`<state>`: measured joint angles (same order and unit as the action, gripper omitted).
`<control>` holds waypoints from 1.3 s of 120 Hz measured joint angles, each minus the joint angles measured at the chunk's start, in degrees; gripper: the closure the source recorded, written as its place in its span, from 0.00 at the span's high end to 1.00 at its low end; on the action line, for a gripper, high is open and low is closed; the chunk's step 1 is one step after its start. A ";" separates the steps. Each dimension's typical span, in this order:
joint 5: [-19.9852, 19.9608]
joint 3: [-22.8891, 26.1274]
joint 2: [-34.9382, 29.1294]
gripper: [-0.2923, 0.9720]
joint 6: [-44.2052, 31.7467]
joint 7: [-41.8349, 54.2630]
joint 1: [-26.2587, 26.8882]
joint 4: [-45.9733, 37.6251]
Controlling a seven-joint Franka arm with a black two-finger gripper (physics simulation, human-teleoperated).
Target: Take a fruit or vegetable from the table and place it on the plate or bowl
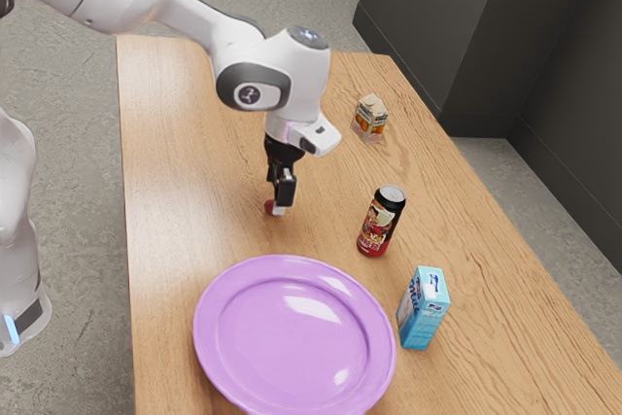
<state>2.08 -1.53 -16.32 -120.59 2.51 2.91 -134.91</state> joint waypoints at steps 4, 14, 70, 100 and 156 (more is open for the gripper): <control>0.00 -0.02 -0.05 0.77 -0.16 -0.02 0.00 -0.19; -0.02 -0.09 -0.23 0.77 -0.46 -0.06 -0.05 -0.40; -0.42 -0.49 -0.23 0.77 -1.66 -0.10 -0.09 -1.55; -0.72 -0.84 -0.41 0.77 -1.88 -0.08 -0.18 -2.31; -1.01 -0.84 0.23 0.77 -2.17 -0.06 -0.27 -2.48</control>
<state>1.07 -2.37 -16.09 -122.76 2.45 2.64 -137.40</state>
